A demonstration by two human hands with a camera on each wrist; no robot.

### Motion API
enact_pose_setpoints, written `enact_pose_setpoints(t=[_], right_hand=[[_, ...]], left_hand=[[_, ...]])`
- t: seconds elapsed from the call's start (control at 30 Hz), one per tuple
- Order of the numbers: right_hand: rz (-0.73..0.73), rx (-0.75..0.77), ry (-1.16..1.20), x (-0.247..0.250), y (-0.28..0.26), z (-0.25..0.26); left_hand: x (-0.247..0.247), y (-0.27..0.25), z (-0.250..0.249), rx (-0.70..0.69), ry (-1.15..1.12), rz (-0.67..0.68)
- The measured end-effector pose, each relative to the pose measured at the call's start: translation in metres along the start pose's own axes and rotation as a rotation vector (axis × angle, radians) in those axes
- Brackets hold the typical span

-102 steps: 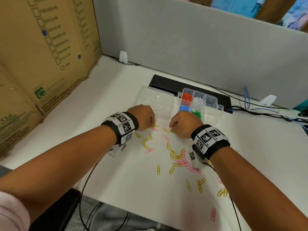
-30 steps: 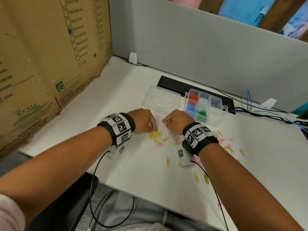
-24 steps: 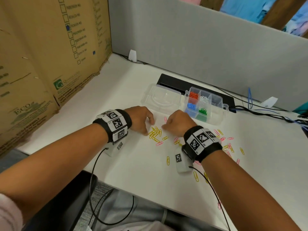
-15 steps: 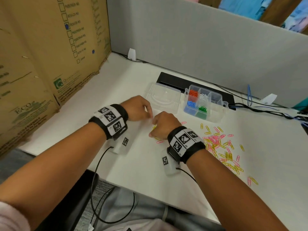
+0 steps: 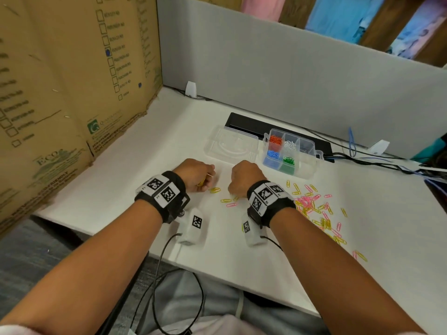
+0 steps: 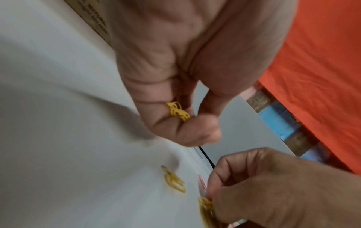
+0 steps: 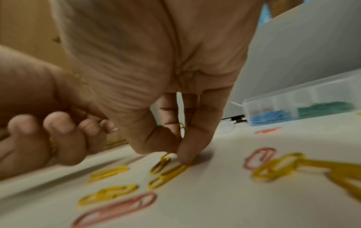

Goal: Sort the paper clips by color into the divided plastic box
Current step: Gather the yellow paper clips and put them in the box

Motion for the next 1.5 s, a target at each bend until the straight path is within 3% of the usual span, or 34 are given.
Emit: enact_pose_setpoints(t=[0.13, 0.23, 0.3, 0.37, 0.47, 0.53, 0.63, 0.73, 0.87, 1.17, 1.23, 1.33, 1.4, 1.5], right_hand=[[-0.042, 0.017, 0.322, 0.024, -0.011, -0.008], [-0.023, 0.102, 0.584, 0.037, -0.023, 0.004], [-0.041, 0.149, 0.589, 0.045, -0.026, 0.006], [-0.11, 0.16, 0.465, 0.052, -0.025, -0.003], [0.0, 0.194, 0.194, 0.029, -0.023, -0.013], [0.082, 0.225, 0.053, 0.008, -0.024, -0.015], [0.086, 0.241, -0.019, -0.001, -0.018, -0.018], [0.124, 0.246, -0.043, -0.006, -0.013, -0.017], [0.173, 0.288, -0.069, -0.009, -0.011, -0.01], [0.128, 0.384, -0.017, -0.007, 0.001, 0.008], [0.134, 0.373, -0.043, -0.007, 0.005, 0.006], [0.146, 0.371, -0.081, -0.009, 0.005, 0.002], [0.149, 0.369, -0.091, -0.01, 0.002, 0.001], [0.157, 0.373, -0.073, -0.01, -0.003, 0.001]], left_hand=[[-0.012, -0.007, 0.001, 0.015, -0.083, 0.012], [-0.042, -0.01, 0.011, 0.107, -0.329, 0.167], [-0.062, -0.011, 0.011, 0.151, -0.522, 0.279], [-0.061, -0.006, 0.01, 0.161, -0.54, 0.254], [-0.039, 0.0, -0.002, 0.082, -0.305, 0.149], [-0.019, 0.003, -0.018, -0.042, 0.063, 0.079], [-0.004, -0.002, -0.039, -0.266, 0.753, -0.009], [-0.011, -0.003, -0.031, -0.306, 1.099, 0.023], [-0.017, 0.003, -0.029, -0.338, 1.123, -0.015], [-0.024, 0.009, -0.02, -0.37, 1.235, 0.076], [-0.023, 0.009, -0.018, -0.316, 1.066, 0.122], [-0.023, 0.005, -0.012, -0.102, 0.189, 0.221], [-0.032, -0.001, -0.014, -0.023, -0.254, 0.321], [-0.046, -0.009, -0.023, -0.016, -0.533, 0.422]])
Point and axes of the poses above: each hand's wrist, its own y-axis towards the middle knuckle, its own x-axis out of the back of the hand, z = x × y, the point moved 10 cm from there along y, towards the middle knuckle, and after that the axes turned 2 degrees about -x, right-handed, at the moved point
